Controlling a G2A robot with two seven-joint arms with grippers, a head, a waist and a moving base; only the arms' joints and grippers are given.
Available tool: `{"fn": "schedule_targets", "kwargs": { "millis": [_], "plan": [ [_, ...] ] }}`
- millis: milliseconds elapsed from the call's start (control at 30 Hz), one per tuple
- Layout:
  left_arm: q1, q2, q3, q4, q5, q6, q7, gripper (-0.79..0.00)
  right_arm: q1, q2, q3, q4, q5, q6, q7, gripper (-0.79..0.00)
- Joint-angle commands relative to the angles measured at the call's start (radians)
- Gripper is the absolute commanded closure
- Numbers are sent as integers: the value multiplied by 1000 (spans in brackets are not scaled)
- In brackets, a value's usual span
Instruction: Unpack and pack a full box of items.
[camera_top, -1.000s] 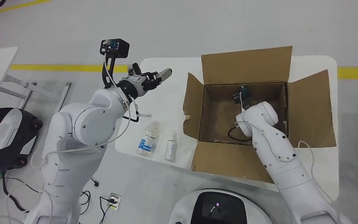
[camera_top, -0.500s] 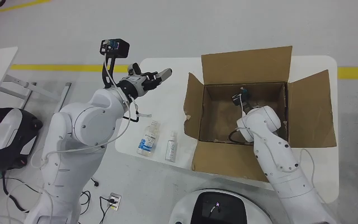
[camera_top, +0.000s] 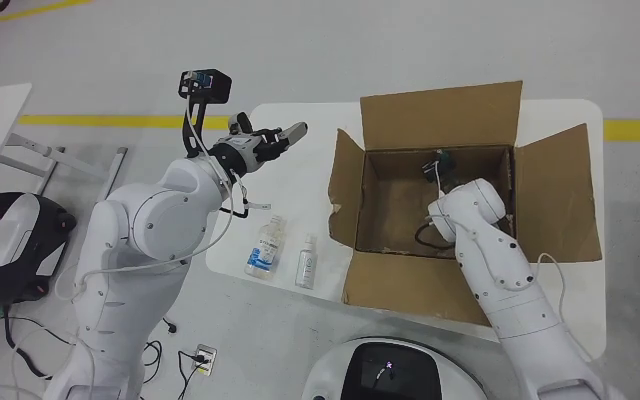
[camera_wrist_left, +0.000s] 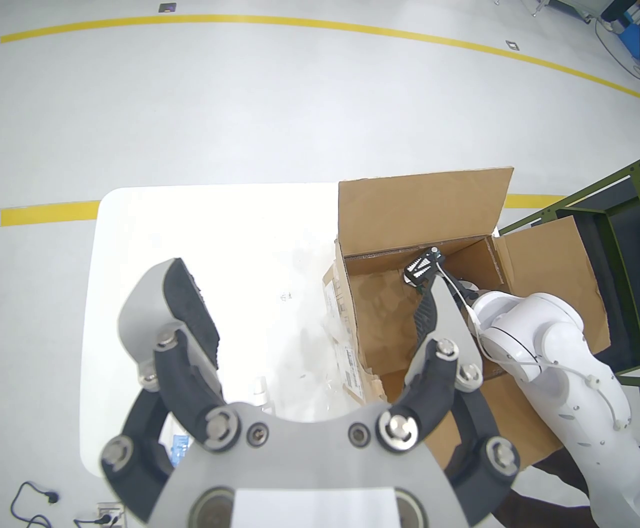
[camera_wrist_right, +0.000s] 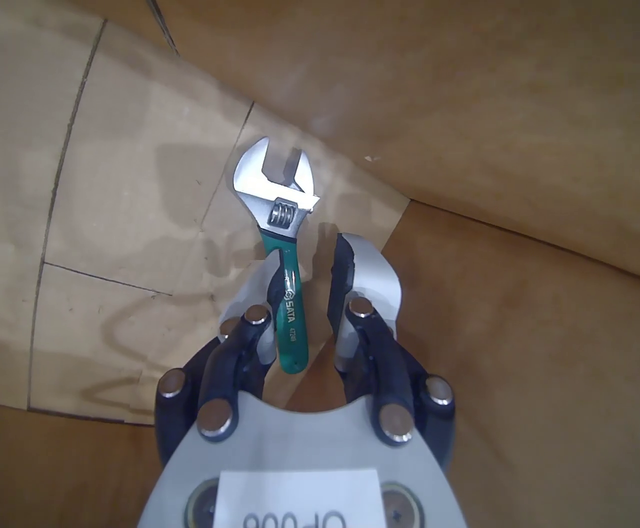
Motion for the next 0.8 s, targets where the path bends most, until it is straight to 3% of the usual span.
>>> {"fn": "schedule_targets", "kwargs": {
  "millis": [0,267,767],
  "plan": [
    [0,0,0,0,0,0,0,-785,7,-4,-1,20,4,-1,-5,-234],
    [0,0,0,0,0,0,0,-785,21,-18,-2,59,20,-1,-10,-234],
    [0,0,0,0,0,0,0,-785,-28,-26,14,-26,-6,-5,15,-243]
  ]
}}
